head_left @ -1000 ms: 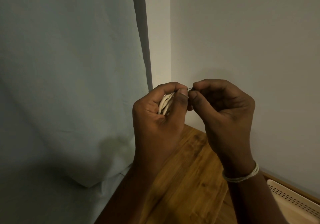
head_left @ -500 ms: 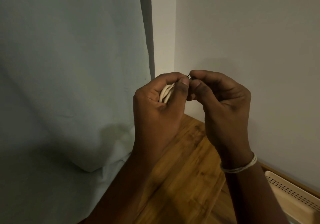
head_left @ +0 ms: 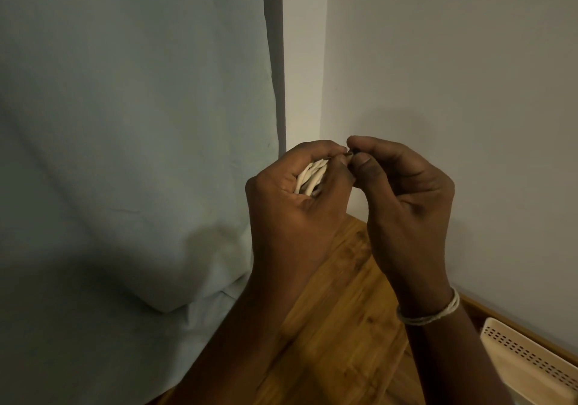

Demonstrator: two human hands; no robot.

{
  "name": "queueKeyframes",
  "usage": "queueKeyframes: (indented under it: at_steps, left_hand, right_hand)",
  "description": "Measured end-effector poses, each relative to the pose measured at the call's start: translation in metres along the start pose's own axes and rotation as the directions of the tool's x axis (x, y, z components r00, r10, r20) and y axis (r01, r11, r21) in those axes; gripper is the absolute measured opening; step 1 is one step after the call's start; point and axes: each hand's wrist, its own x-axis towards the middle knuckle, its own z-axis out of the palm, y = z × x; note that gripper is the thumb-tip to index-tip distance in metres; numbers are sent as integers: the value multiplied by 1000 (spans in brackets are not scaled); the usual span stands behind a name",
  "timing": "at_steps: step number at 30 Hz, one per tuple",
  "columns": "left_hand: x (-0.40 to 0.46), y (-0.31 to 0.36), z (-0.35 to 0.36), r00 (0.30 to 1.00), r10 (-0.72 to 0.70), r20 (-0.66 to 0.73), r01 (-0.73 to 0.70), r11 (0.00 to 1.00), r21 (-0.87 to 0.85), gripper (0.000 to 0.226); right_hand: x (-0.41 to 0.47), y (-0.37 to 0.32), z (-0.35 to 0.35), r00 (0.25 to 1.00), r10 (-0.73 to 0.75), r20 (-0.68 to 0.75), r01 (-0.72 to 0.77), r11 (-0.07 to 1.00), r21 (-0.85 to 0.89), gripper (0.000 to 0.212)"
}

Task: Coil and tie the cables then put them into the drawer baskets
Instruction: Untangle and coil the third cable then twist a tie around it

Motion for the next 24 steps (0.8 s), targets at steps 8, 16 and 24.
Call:
queueKeyframes:
  at_steps: [8, 16, 24]
  left_hand:
    - [1, -8, 0, 1000, -10, -7, 10, 999, 34, 30]
    - [1, -9, 1, 1000, 8, 19, -10, 997, 77, 30]
    - [2, -9, 1, 999, 15, 43, -19, 995, 94, 31]
  right_hand:
    - [-2, 4, -1, 999, -38, -24, 37, 998, -50, 19]
    - [-3, 7, -1, 995, -90, -45, 84, 989, -120, 21]
    - [-4, 9, -4, 994, -110, -29, 105, 987, -125, 21]
